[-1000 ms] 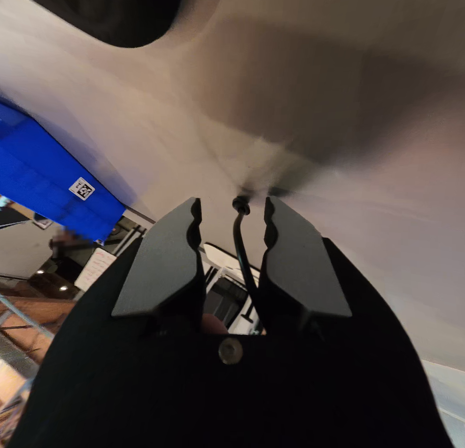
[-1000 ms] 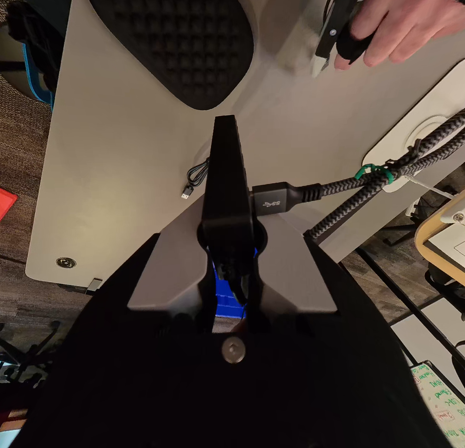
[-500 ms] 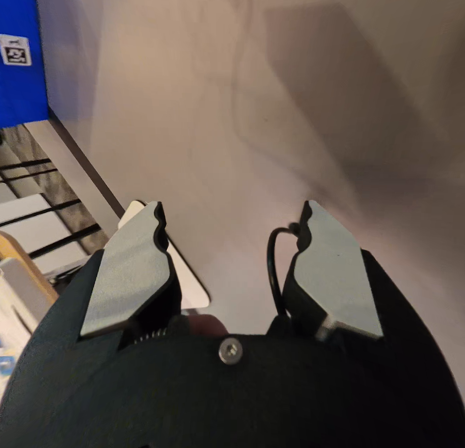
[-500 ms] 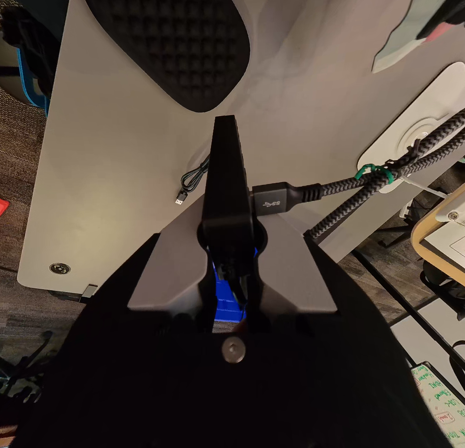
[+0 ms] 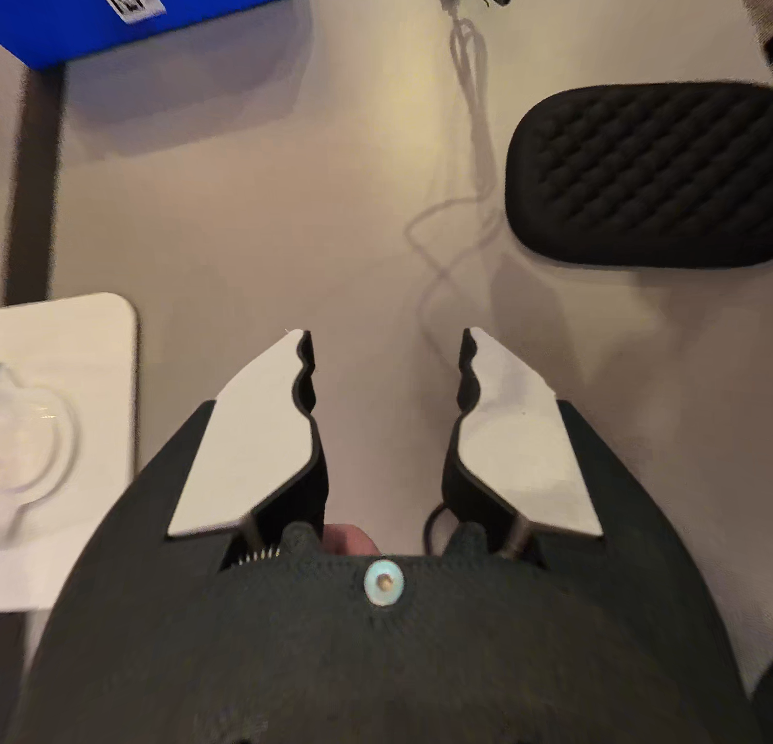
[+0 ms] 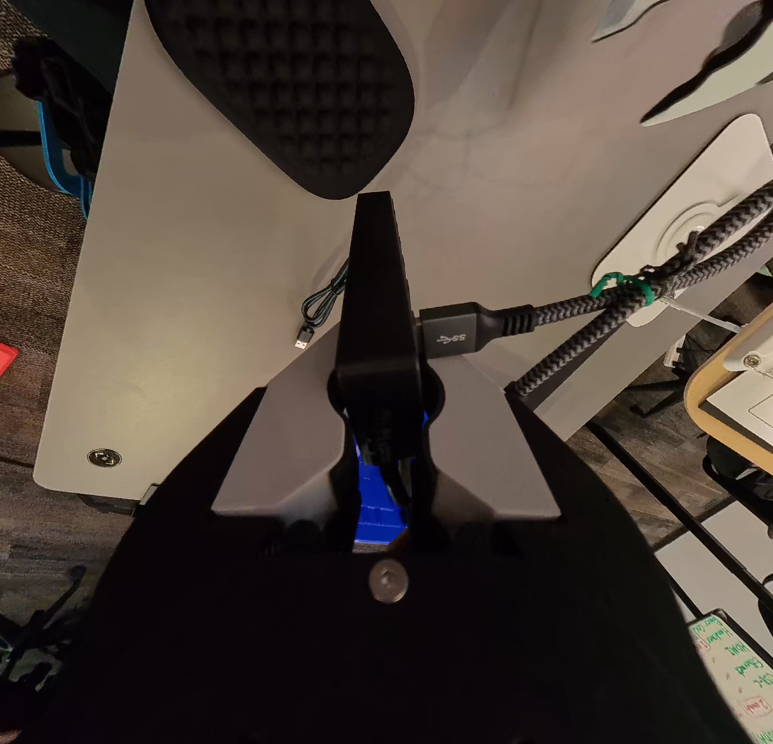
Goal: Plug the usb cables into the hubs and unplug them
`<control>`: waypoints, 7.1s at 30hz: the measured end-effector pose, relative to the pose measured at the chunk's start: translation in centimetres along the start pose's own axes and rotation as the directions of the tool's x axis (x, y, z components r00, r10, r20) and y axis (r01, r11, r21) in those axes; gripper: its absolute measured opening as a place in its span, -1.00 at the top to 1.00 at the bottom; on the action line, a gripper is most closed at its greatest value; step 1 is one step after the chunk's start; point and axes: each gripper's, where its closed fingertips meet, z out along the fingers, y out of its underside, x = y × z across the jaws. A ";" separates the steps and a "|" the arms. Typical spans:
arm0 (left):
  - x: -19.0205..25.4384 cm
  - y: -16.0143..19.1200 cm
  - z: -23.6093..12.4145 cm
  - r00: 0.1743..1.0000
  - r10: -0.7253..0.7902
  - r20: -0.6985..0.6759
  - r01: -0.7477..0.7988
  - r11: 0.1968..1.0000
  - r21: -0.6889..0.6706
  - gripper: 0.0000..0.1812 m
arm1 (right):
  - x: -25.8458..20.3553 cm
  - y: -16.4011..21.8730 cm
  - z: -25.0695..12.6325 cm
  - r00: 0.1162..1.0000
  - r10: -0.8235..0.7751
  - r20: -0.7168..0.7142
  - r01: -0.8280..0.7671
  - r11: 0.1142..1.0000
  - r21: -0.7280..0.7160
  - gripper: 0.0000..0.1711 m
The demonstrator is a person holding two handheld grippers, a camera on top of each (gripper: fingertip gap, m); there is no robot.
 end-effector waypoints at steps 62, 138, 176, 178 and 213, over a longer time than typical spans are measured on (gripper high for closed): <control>-1.7 7.7 2.0 0.979 -0.204 -0.015 0.202 0.974 -0.107 0.45 | 2.6 -3.4 14.7 0.636 0.322 -0.702 -0.450 0.893 0.003 0.71; 8.3 -2.6 -1.7 0.933 0.024 -0.358 0.054 0.977 0.206 0.84 | 9.6 -14.9 12.3 0.497 0.843 0.204 -0.611 0.173 0.773 0.98; 10.8 -8.9 -3.5 0.793 0.498 0.350 -0.609 0.673 0.420 0.69 | 6.5 -14.9 5.9 0.351 0.329 0.877 -0.652 -0.587 0.481 0.98; 11.0 -8.9 -3.4 0.775 0.518 0.361 -0.631 0.662 0.405 0.76 | 6.3 -14.8 5.7 0.353 0.322 0.878 -0.651 -0.590 0.478 0.98; 6.7 -11.0 -2.5 0.966 -0.237 -0.102 0.257 0.849 0.462 0.83 | 9.3 -9.0 5.6 0.295 0.232 -0.927 -0.243 0.956 0.162 0.97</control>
